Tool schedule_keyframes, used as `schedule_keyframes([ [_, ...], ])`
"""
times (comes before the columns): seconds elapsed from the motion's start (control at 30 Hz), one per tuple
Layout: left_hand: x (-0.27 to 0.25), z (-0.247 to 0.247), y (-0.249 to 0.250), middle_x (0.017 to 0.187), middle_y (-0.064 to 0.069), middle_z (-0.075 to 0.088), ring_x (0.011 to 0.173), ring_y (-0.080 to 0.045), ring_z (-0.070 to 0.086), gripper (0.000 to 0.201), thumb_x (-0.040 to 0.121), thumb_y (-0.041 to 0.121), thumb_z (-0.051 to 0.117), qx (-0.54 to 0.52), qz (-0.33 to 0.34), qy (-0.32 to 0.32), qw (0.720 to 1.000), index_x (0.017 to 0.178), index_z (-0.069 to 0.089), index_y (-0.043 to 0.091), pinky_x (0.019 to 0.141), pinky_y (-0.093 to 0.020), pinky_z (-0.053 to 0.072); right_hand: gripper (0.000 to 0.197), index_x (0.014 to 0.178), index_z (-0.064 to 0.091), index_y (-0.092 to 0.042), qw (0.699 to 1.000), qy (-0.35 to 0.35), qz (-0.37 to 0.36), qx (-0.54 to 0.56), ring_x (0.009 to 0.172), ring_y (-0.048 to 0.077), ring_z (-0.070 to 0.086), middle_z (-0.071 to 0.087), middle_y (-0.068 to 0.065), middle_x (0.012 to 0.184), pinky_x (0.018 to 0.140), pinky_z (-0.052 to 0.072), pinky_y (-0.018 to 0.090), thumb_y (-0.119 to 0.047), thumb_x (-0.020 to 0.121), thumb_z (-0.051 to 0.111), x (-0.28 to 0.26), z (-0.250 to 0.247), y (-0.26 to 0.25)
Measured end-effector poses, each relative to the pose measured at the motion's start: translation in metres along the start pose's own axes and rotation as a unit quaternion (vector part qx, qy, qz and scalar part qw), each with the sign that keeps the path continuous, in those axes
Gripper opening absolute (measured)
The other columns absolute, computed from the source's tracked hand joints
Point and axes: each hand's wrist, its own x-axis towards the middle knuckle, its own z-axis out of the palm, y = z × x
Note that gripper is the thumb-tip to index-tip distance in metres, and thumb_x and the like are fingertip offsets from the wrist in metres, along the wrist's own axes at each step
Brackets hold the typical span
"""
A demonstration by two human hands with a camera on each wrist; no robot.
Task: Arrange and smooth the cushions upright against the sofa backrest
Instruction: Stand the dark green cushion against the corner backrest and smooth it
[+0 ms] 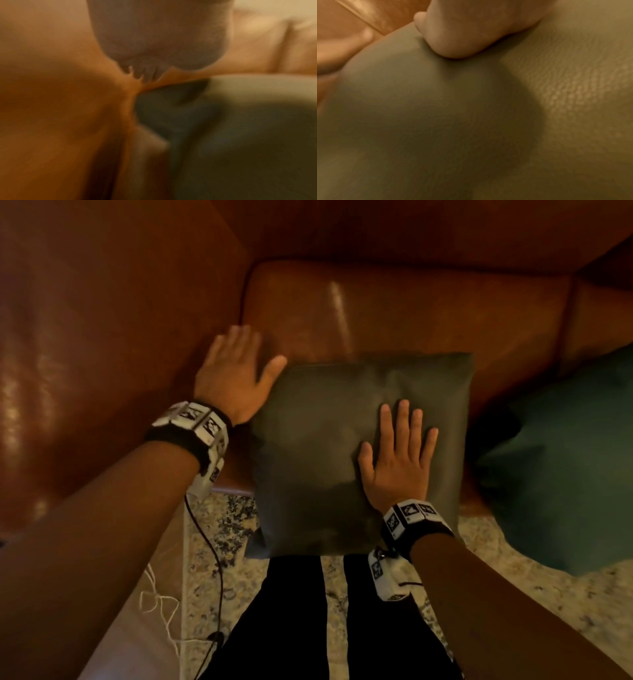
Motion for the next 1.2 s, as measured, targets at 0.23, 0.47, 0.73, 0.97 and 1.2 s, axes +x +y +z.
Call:
schedule_keyframes([
  [0.23, -0.062, 0.065, -0.005, 0.173, -0.013, 0.003, 0.161, -0.027, 0.002, 0.090, 0.099, 0.073, 0.011, 0.035, 0.091, 0.021, 0.995, 0.165, 0.008, 0.012, 0.129, -0.050, 0.011, 0.072, 0.166, 0.017, -0.024, 1.000, -0.011, -0.012, 0.015, 0.161, 0.029, 0.004, 0.008, 0.006, 0.174, 0.128, 0.003, 0.058, -0.053, 0.102, 0.030, 0.000, -0.001, 0.008],
  [0.47, -0.087, 0.060, 0.068, 0.171, -0.021, 0.001, 0.160, -0.034, 0.000, 0.083, 0.104, 0.059, 0.015, -0.056, 0.096, 0.109, 0.988, 0.163, 0.010, 0.001, 0.130, -0.050, 0.003, 0.070, 0.165, 0.018, -0.026, 0.999, -0.028, -0.006, 0.033, 0.161, 0.028, 0.005, 0.009, 0.005, 0.174, 0.128, 0.001, 0.057, -0.054, 0.102, 0.029, 0.001, -0.010, 0.008],
  [0.73, -0.089, 0.096, 0.106, 0.172, -0.018, 0.008, 0.161, -0.029, 0.004, 0.085, 0.104, 0.062, 0.026, 0.005, 0.114, 0.066, 0.991, 0.163, 0.017, 0.001, 0.131, -0.045, 0.003, 0.058, 0.156, 0.043, -0.035, 0.990, -0.009, -0.036, 0.137, 0.157, 0.017, 0.020, 0.025, -0.006, 0.170, 0.120, 0.013, 0.040, -0.052, 0.101, 0.033, 0.024, -0.060, 0.019],
  [0.97, -0.093, 0.107, 0.092, 0.172, -0.015, 0.010, 0.161, -0.028, 0.004, 0.084, 0.105, 0.063, 0.027, 0.004, 0.125, 0.077, 0.989, 0.163, 0.018, 0.003, 0.131, -0.045, 0.007, 0.074, 0.165, 0.005, -0.037, 0.994, -0.101, -0.018, -0.035, 0.160, 0.029, -0.004, -0.004, -0.001, 0.174, 0.127, -0.005, 0.058, -0.072, 0.100, 0.010, 0.099, -0.055, 0.097],
  [1.2, -0.086, 0.107, 0.090, 0.172, -0.015, 0.009, 0.161, -0.027, 0.004, 0.084, 0.104, 0.062, 0.026, 0.006, 0.121, 0.076, 0.990, 0.163, 0.017, 0.003, 0.131, -0.045, 0.007, 0.073, 0.165, 0.007, -0.035, 0.958, -0.128, -0.254, -0.044, 0.160, 0.026, -0.003, 0.000, -0.001, 0.174, 0.129, 0.002, 0.054, -0.071, 0.102, 0.016, 0.120, -0.069, 0.068],
])
